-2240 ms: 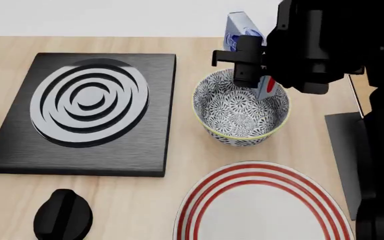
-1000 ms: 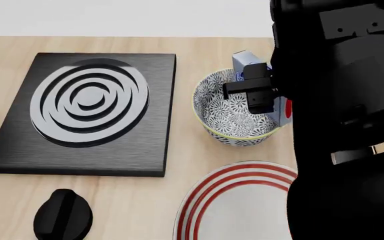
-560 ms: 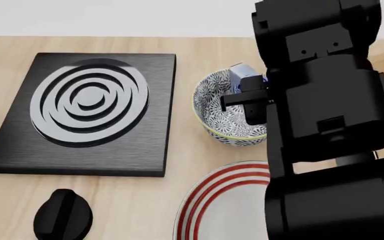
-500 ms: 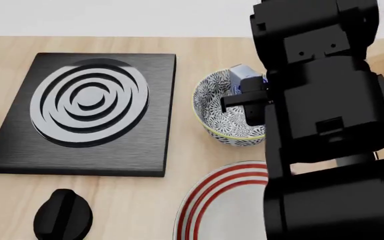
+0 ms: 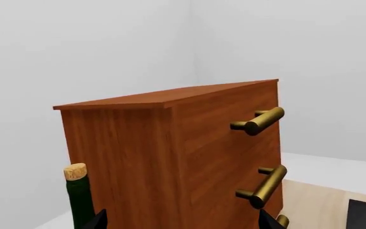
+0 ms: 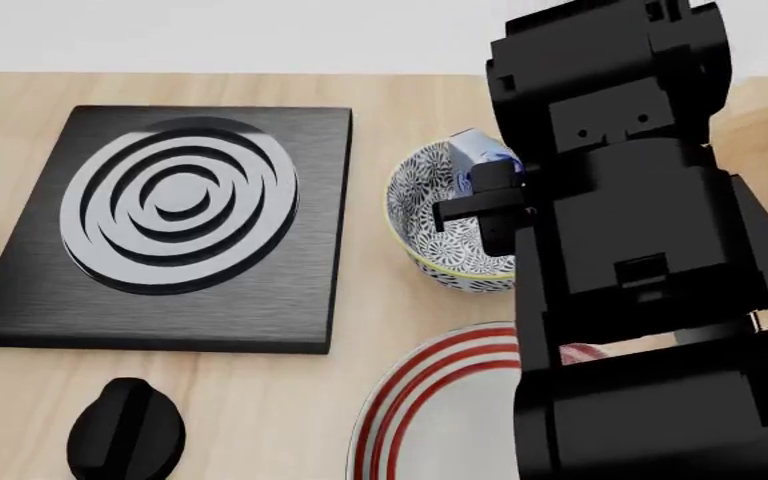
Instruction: Pick up the cream cheese and put it in the bowl.
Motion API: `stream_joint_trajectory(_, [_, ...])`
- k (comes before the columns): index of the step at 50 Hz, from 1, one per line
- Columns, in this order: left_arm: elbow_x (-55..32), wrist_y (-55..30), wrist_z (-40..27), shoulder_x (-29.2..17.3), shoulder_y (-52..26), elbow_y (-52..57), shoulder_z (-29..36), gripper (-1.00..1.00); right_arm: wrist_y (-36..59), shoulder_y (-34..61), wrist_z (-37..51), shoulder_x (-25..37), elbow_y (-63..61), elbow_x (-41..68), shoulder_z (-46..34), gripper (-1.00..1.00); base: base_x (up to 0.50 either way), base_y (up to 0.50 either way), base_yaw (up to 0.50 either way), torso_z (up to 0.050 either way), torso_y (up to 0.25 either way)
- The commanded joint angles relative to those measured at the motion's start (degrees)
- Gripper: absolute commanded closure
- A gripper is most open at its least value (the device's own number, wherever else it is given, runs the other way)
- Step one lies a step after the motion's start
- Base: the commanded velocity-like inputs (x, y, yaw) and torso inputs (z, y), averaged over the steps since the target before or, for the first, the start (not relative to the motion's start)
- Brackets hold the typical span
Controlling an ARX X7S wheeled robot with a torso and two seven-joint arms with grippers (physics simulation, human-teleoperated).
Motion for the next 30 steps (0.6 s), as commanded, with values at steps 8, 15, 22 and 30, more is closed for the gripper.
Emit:
stream_joint_trajectory(8, [0.03, 0.30, -0.03, 0.01, 0.19, -0.04, -0.05, -1.00, -4.20, -2.35, 1.99, 0.21, -0.02, -1.92, 2.92, 1.00, 0.00, 0.00, 0.00, 0.000, 0.000])
stream_joint_trajectory(15, [-0.05, -0.03, -0.17, -0.13, 0.10, 0.14, -0.02, -1.00, -5.58, -3.14, 1.26, -0.05, -0.02, -2.02, 2.90, 1.00, 0.00, 0.00, 0.00, 0.000, 0.001])
stream_joint_trajectory(22, [0.04, 0.18, -0.19, -0.09, 0.18, 0.17, -0.01, -1.00, -6.31, -3.43, 0.90, -0.22, -0.02, -1.65, 1.84, 1.00, 0.00, 0.00, 0.00, 0.001, 0.000])
stream_joint_trajectory(30, [0.18, 0.53, -0.14, -0.03, 0.19, 0.00, 0.11, -1.00, -7.80, -3.87, 1.18, -0.28, -0.02, -0.11, -0.49, 1.00, 0.00, 0.00, 0.00, 0.000, 0.000])
